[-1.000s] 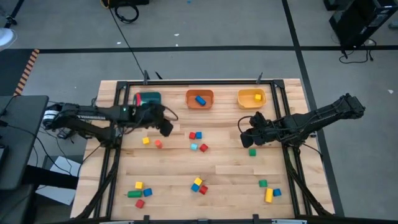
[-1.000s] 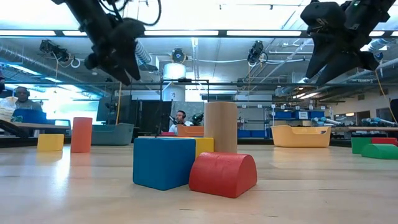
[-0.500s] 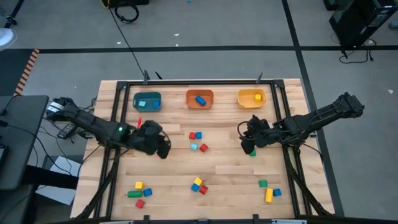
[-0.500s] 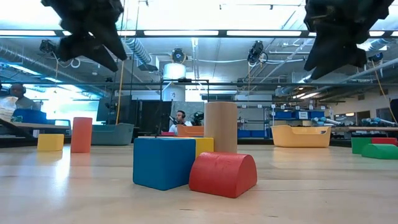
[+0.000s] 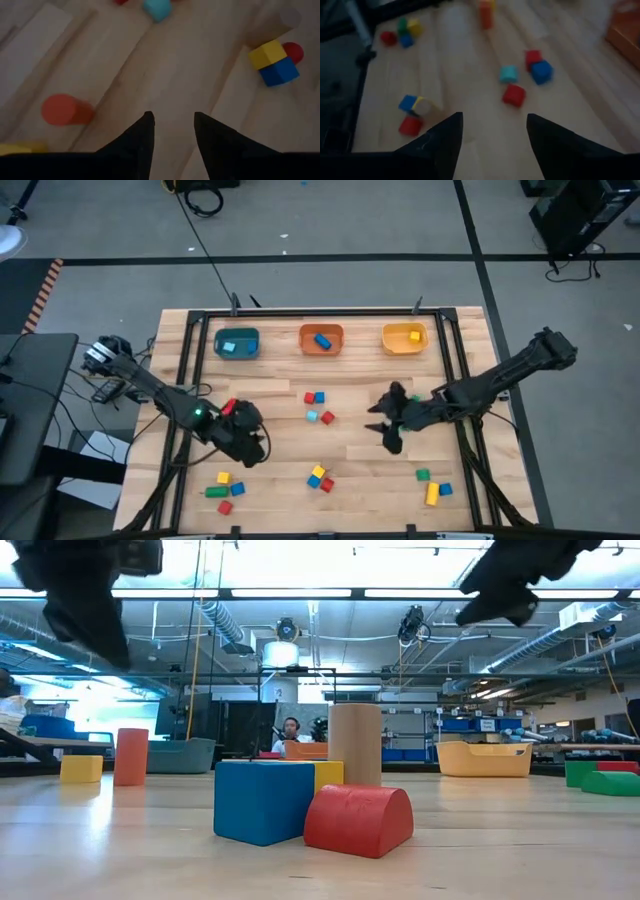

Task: Sort blocks by size
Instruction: Put the blue cube block into the yellow bin

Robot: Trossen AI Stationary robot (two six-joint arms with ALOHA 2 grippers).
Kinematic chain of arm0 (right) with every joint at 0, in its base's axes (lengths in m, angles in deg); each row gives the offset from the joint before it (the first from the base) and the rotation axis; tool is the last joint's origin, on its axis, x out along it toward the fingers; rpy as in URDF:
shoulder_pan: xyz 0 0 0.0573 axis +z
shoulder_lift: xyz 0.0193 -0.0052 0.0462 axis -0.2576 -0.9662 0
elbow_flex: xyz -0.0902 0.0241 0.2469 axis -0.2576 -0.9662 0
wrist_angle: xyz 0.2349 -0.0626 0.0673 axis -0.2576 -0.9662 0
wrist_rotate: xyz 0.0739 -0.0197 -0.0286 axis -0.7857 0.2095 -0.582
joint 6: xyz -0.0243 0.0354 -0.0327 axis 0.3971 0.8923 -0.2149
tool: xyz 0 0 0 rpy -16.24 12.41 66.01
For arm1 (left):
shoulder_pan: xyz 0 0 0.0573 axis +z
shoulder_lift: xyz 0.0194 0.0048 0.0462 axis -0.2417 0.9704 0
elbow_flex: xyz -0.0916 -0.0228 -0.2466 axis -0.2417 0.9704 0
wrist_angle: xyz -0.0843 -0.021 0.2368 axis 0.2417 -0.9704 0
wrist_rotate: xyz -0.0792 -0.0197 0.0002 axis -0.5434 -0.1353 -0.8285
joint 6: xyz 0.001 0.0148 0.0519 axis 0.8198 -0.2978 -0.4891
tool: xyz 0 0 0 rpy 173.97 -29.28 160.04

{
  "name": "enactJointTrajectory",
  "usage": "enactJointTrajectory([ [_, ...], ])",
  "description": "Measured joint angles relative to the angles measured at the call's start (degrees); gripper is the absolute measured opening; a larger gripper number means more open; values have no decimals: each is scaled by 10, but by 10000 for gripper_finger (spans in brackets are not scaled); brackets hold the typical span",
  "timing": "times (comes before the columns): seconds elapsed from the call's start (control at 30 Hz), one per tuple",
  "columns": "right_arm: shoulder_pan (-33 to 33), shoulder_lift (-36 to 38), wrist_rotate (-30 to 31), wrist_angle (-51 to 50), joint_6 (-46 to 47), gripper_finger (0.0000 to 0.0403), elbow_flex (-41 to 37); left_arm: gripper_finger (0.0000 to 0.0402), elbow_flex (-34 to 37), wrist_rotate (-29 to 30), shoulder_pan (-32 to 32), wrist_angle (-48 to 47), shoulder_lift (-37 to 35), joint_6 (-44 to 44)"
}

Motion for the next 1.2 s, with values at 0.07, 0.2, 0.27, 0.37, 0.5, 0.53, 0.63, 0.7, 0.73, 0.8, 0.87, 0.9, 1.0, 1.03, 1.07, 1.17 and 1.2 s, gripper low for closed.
enactJointTrajectory([
  [0.07, -3, -34, -21, -5, -39, 236, 21, 147, -1, 2, 0, 31, 9, -4],
  [0.2, -20, -107, -77, -25, -113, 236, 84, 147, -1, 3, -1, 60, 18, -8],
  [0.27, -36, -146, -103, -40, -139, 237, 122, 147, -1, 3, -1, 62, 19, -7],
  [0.37, -61, -204, -138, -94, -180, 239, 186, 147, -1, -21, -1, 98, 18, -5],
  [0.5, -88, -264, -146, -161, -205, 243, 264, 147, -1, -46, -2, 129, 18, -8],
  [0.53, -95, -274, -146, -165, -206, 243, 280, 147, -1, -46, -2, 134, 18, -8],
  [0.63, -112, -292, -154, -169, -216, 243, 313, 147, -1, -44, -2, 144, 18, -8],
  [0.7, -125, -300, -156, -170, -224, 243, 329, 147, -1, -44, -2, 142, 18, -9],
  [0.73, -133, -305, -159, -174, -226, 243, 337, 147, -1, -44, -2, 142, 18, -14],
  [0.8, -151, -318, -173, -177, -227, 243, 352, 147, -1, -50, -3, 144, 18, -28],
  [0.87, -169, -336, -182, -185, -228, 243, 367, 147, -1, -52, -5, 144, 18, -39],
  [0.9, -177, -345, -183, -190, -232, 243, 376, 147, -1, -52, -5, 144, 18, -42],
  [1.0, -201, -381, -185, -221, -247, 243, 413, 147, -1, -49, -9, 144, 18, -53],
  [1.03, -209, -395, -188, -233, -251, 243, 426, 147, -1, -39, -10, 144, 18, -53],
  [1.07, -216, -409, -192, -247, -257, 243, 441, 147, -1, -30, -12, 144, 18, -52],
  [1.17, -236, -452, -196, -282, -283, 243, 481, 147, -1, -27, -17, 144, 18, -53],
  [1.2, -242, -466, -196, -294, -294, 243, 494, 147, -1, -31, -18, 143, 18, -54],
])
